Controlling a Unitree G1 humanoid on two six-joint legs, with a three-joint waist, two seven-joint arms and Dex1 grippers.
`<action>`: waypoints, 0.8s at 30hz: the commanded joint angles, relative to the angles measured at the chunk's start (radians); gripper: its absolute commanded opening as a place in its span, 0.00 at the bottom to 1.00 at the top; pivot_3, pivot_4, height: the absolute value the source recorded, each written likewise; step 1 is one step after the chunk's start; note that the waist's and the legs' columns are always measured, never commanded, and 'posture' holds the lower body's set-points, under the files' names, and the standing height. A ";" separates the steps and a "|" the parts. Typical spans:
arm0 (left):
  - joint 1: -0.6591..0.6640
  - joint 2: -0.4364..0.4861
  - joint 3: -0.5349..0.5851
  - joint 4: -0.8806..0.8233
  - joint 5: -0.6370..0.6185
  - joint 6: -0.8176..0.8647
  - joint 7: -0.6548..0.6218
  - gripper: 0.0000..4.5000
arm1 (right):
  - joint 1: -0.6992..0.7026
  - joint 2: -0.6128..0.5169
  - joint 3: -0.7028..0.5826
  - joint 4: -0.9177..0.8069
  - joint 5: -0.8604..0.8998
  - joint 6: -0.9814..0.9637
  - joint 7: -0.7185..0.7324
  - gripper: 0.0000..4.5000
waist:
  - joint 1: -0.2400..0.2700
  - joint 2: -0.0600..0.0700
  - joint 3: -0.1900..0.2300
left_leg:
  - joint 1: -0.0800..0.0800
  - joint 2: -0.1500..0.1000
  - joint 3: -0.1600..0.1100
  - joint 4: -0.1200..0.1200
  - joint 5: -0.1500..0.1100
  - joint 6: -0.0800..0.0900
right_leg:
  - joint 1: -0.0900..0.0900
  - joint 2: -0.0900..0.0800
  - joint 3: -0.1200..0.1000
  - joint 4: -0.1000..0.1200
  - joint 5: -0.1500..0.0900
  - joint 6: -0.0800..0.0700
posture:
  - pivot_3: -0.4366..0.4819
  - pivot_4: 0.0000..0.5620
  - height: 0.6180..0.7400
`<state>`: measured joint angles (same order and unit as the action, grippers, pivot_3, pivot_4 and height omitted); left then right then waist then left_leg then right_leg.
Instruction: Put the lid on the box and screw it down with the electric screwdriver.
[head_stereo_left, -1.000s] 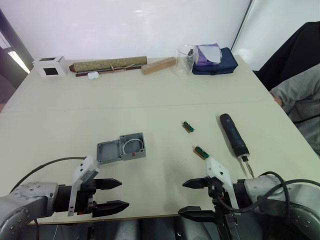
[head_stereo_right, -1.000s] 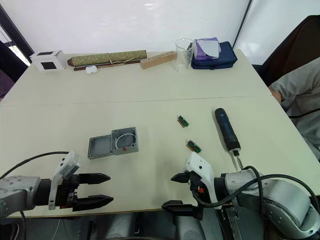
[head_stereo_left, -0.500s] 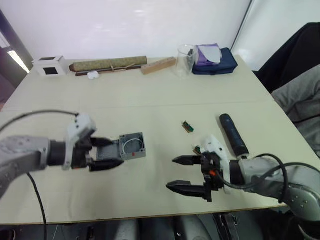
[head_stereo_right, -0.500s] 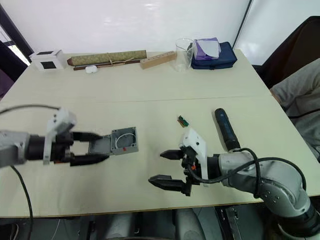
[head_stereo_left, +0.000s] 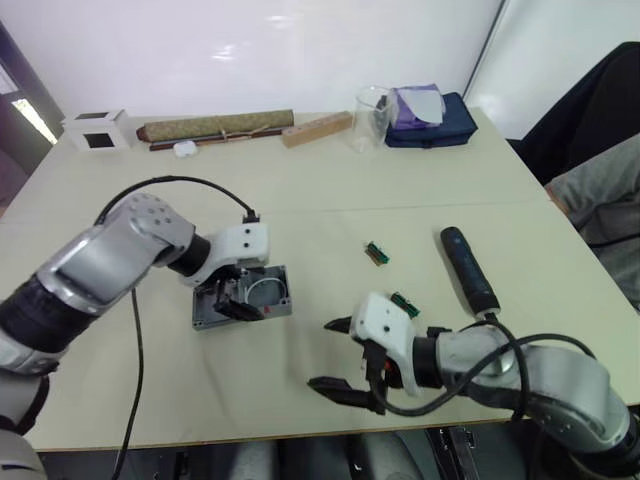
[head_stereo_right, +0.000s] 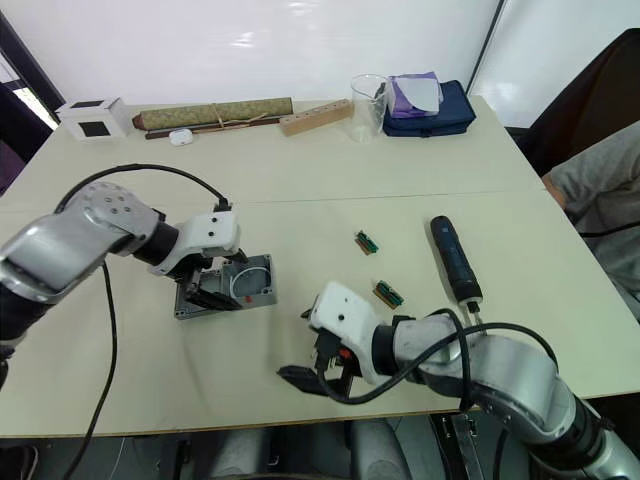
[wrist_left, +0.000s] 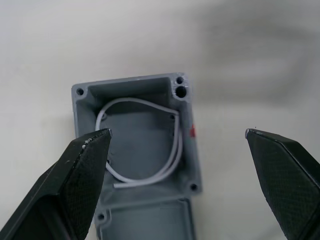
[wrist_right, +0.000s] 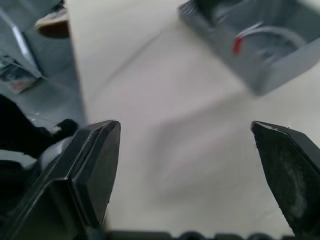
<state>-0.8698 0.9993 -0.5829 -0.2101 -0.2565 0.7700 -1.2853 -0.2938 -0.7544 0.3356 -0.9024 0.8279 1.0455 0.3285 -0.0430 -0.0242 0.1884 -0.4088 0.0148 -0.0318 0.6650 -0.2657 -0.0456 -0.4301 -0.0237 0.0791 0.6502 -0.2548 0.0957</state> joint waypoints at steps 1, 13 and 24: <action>-0.029 -0.057 -0.066 0.042 0.105 -0.012 -0.013 0.98 | 0.023 0.018 -0.003 -0.049 -0.058 -0.026 -0.023 1.00 | 0.001 0.000 0.000 | 0.000 0.000 -0.001 0.000 0.000 0.000 | 0.000 0.001 0.000 0.000 0.000 0.000 | 0.48 0.27 1.00; 0.010 -0.083 -0.100 -0.040 0.199 0.036 -0.061 0.20 | 0.048 0.070 -0.028 -0.070 -0.097 -0.010 -0.044 1.00 | 0.001 0.000 0.000 | 0.000 0.001 -0.002 0.000 0.000 0.000 | 0.000 0.001 -0.001 0.002 0.000 0.001 | 0.48 0.27 1.00; -0.010 -0.112 -0.068 -0.027 0.216 0.006 -0.095 0.02 | 0.051 0.058 -0.013 -0.079 -0.115 0.013 -0.028 1.00 | 0.005 0.000 -0.001 | 0.001 0.001 -0.002 0.000 0.000 0.000 | 0.001 0.001 -0.001 0.002 0.000 0.001 | 0.48 0.27 1.00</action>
<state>-0.8587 0.8998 -0.6766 -0.2359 -0.0424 0.8006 -1.3617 -0.2368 -0.6912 0.3286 -0.9383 0.7184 1.0569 0.2913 -0.0379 -0.0247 0.1878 -0.4075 0.0156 -0.0339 0.6652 -0.2658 -0.0455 -0.4286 -0.0229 0.0779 0.6521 -0.2545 0.0968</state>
